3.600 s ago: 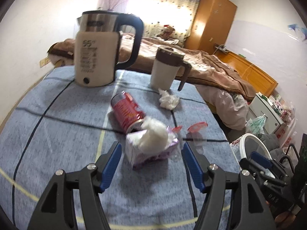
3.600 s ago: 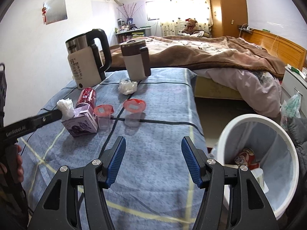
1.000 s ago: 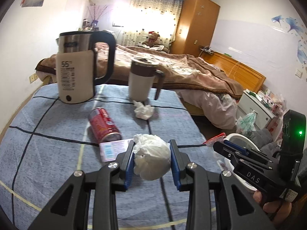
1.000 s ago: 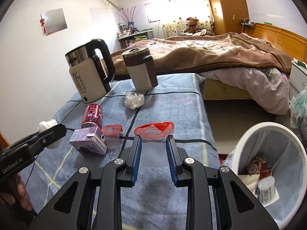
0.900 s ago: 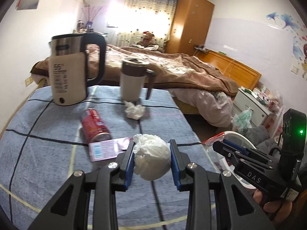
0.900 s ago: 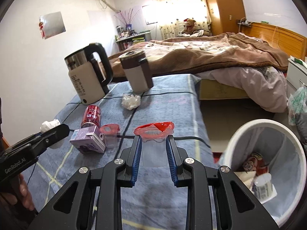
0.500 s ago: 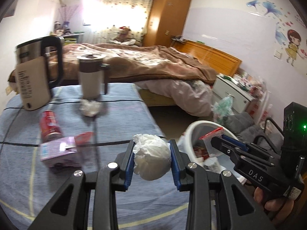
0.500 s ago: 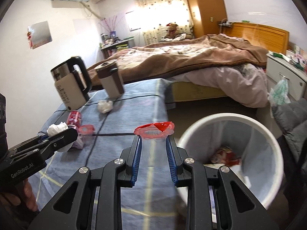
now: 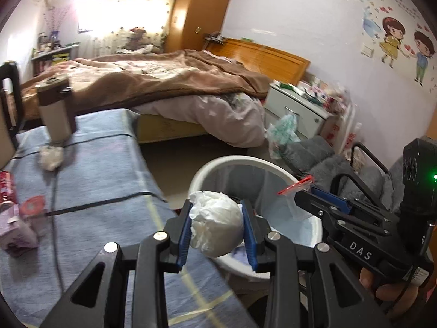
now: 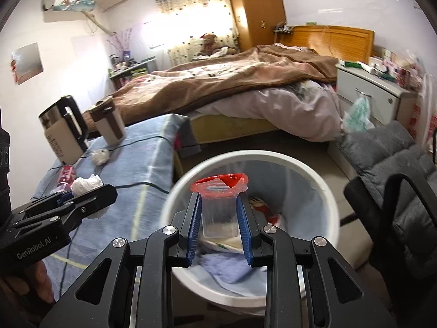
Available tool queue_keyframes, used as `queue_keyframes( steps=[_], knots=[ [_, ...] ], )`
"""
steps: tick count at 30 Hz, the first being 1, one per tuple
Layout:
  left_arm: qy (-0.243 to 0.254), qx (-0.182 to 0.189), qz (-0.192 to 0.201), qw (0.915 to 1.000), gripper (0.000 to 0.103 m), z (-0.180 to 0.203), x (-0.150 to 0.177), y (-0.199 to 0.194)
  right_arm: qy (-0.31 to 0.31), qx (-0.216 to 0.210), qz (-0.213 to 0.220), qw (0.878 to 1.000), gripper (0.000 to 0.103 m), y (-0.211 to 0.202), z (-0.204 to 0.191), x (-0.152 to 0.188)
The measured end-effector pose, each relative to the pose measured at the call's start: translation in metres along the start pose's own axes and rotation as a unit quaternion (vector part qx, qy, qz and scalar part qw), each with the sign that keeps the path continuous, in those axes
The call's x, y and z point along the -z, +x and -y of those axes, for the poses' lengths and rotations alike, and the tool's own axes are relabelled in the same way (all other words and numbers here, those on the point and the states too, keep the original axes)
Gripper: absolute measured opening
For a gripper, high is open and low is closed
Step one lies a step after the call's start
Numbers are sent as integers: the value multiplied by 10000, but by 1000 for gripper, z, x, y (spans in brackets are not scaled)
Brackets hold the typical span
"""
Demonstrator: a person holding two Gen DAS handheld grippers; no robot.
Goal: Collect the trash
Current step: 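Carry the plastic cup and tissue ball over the white bin, then open both tools to drop the cup and tissue into the bin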
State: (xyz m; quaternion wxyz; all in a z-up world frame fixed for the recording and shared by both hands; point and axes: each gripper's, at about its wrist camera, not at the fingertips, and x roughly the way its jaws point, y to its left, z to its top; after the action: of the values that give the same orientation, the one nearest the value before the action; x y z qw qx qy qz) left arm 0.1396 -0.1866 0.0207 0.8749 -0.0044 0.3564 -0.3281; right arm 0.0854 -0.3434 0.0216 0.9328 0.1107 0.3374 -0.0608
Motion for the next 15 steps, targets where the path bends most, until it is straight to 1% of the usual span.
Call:
queue_keyframes(
  steps=[6,10,12,13,15],
  knots=[
    [50,139,-202,9997,35,17,2,23,48,315,-137,9994,27,7,26,5],
    [146,133,-306,9993,36,25,4,34,105,351,-265,9990,27,15,39,9],
    [162,149,-382,9990,41,27,5,40,94,359,-330,9988,28,20,43,11],
    [144,136,-398,9990,47,27,5,42,77,361,-333,9988,28,21,44,11],
    [116,164,-406,9990,51,29,5,45,38,404,-364,9985,28,25,46,13]
  ],
)
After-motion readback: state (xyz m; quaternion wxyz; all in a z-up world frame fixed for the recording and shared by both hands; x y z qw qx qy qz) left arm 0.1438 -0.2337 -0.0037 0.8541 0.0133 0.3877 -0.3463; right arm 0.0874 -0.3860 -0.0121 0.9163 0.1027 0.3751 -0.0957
